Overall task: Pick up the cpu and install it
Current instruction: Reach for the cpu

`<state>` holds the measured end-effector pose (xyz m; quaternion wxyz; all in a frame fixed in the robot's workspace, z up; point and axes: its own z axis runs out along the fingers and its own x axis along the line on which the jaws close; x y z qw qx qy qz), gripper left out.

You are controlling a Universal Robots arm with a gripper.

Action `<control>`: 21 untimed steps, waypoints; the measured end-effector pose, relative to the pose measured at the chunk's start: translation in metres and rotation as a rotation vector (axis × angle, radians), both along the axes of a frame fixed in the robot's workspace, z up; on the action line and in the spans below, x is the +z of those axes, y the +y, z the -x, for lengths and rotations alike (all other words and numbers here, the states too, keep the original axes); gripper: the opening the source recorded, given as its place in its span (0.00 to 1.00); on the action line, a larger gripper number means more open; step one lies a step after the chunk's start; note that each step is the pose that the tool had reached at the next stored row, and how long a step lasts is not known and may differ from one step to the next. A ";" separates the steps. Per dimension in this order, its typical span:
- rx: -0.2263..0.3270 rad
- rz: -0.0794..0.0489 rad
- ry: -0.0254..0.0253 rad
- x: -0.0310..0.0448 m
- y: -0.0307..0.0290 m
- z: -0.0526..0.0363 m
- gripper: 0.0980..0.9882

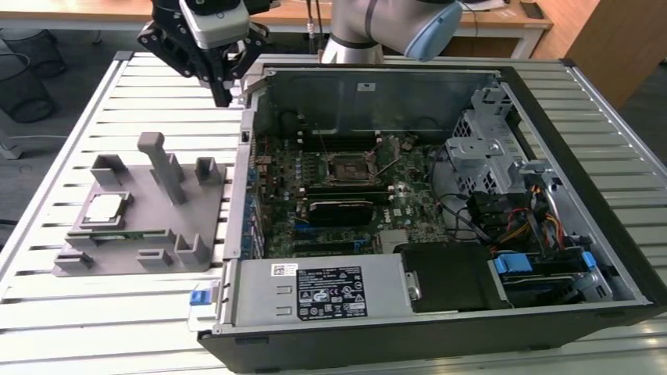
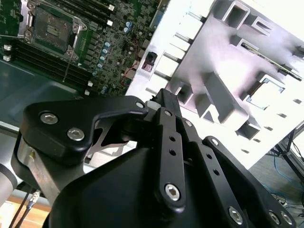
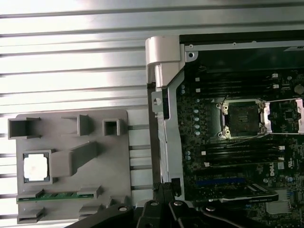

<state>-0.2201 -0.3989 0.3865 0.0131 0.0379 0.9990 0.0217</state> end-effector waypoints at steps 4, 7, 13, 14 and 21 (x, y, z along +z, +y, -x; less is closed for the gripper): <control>0.000 0.000 -0.0001 -0.0005 0.0000 0.0036 0.01; 0.000 0.000 0.0000 -0.0007 0.0000 0.0058 0.01; 0.000 0.000 -0.0001 -0.0012 0.0000 0.0101 0.01; 0.000 0.000 0.0001 -0.0013 0.0000 0.0115 0.01; 0.000 0.000 0.0000 -0.0020 0.0000 0.0164 0.01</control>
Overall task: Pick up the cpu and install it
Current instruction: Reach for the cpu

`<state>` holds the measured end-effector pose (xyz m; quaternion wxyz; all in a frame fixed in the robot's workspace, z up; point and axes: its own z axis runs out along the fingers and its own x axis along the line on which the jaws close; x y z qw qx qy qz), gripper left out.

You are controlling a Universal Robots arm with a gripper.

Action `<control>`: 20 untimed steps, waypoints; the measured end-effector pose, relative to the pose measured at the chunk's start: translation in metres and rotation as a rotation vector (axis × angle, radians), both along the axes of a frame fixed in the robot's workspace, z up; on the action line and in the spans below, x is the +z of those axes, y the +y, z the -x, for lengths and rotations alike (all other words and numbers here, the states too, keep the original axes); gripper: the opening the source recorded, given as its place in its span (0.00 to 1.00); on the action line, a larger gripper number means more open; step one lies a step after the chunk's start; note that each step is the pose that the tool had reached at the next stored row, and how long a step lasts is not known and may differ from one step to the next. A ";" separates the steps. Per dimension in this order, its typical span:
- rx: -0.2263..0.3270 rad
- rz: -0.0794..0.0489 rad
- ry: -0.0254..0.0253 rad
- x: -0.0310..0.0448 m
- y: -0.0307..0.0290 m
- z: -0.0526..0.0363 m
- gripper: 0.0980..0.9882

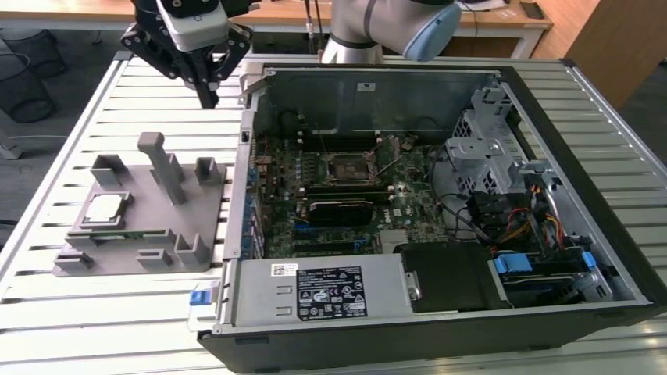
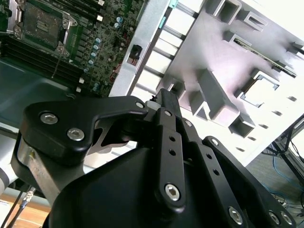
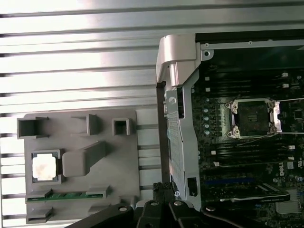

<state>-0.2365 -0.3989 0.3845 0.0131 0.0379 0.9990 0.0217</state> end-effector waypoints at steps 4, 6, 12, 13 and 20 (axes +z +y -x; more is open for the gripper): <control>0.000 0.000 0.0001 -0.0005 0.0000 0.0035 0.01; 0.000 0.000 0.0001 -0.0006 0.0000 0.0052 0.01; 0.000 0.000 0.0000 -0.0013 0.0000 0.0098 0.01; 0.000 0.000 0.0000 -0.0013 0.0000 0.0106 0.01; 0.000 0.000 0.0000 -0.0019 0.0000 0.0158 0.01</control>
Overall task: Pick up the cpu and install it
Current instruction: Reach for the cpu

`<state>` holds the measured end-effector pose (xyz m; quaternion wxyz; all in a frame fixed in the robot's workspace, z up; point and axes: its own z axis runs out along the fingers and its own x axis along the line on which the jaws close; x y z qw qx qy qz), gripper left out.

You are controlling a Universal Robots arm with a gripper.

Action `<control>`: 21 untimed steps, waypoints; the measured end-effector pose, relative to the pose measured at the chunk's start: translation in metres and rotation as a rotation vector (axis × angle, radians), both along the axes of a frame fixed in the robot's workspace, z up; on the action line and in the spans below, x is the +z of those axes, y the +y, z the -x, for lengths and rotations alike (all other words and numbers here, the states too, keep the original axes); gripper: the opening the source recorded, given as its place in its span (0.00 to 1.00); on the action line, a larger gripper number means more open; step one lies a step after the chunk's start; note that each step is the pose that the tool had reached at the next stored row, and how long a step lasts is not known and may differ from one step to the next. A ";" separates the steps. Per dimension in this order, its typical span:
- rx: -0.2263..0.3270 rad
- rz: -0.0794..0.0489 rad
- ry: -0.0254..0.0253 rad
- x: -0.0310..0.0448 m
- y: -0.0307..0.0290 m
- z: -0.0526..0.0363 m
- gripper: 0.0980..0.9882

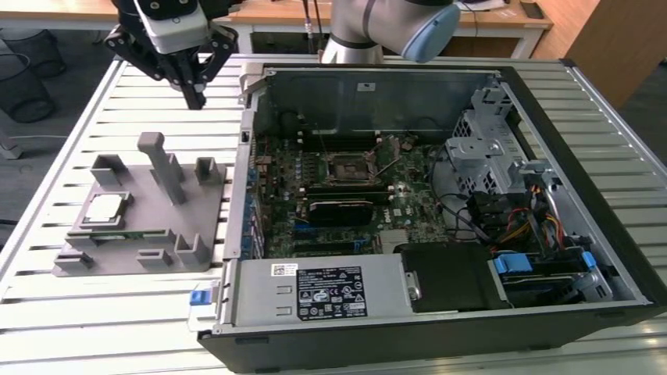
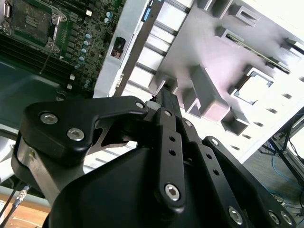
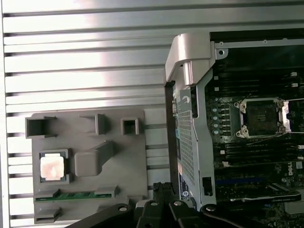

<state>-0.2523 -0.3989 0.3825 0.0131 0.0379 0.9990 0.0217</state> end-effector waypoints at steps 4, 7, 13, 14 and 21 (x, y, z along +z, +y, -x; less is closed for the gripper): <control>0.000 0.000 -0.0001 -0.0004 0.0000 0.0029 0.01; 0.000 0.000 0.0000 -0.0007 0.0000 0.0046 0.01; 0.000 0.000 0.0000 -0.0014 0.0000 0.0087 0.01; 0.000 0.000 0.0000 -0.0015 0.0000 0.0095 0.01; 0.000 0.000 -0.0001 -0.0022 0.0000 0.0148 0.01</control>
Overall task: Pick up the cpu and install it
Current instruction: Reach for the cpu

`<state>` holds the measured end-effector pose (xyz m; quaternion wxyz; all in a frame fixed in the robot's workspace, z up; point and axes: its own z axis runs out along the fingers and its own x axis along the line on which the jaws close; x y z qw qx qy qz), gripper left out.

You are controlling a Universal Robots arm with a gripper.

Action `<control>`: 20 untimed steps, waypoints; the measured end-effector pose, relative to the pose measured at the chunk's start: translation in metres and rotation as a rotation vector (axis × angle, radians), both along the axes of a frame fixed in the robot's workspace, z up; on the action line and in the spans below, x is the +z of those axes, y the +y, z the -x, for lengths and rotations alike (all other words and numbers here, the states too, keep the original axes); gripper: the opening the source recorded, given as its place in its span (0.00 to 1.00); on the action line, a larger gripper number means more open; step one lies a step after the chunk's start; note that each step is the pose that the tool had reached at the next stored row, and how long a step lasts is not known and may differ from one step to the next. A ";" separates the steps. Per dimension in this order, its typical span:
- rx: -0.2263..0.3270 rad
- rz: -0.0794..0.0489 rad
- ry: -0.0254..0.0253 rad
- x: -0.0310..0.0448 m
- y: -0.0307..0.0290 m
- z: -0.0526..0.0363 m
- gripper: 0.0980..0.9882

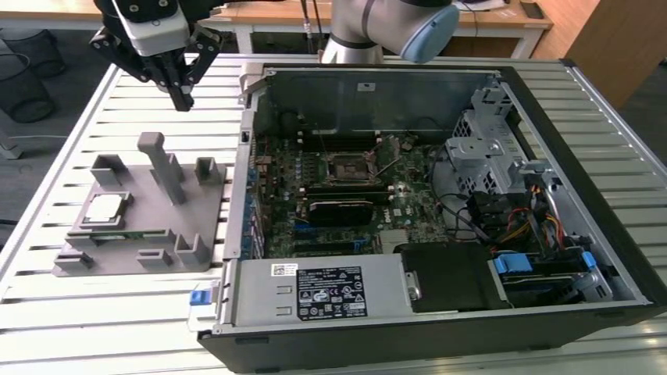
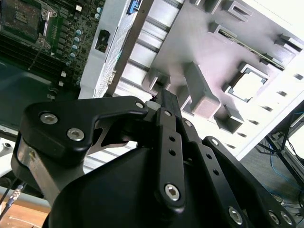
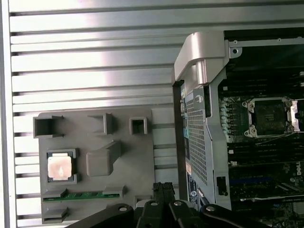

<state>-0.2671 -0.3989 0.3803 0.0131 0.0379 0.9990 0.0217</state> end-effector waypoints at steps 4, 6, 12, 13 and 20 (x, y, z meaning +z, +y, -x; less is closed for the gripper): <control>0.000 0.000 0.0000 -0.0004 0.0000 0.0028 0.01; 0.000 0.000 0.0001 -0.0005 0.0000 0.0043 0.01; 0.000 0.000 0.0000 -0.0011 0.0000 0.0084 0.01; 0.000 0.000 0.0001 -0.0011 0.0000 0.0091 0.01; 0.000 0.000 0.0000 -0.0017 0.0000 0.0145 0.01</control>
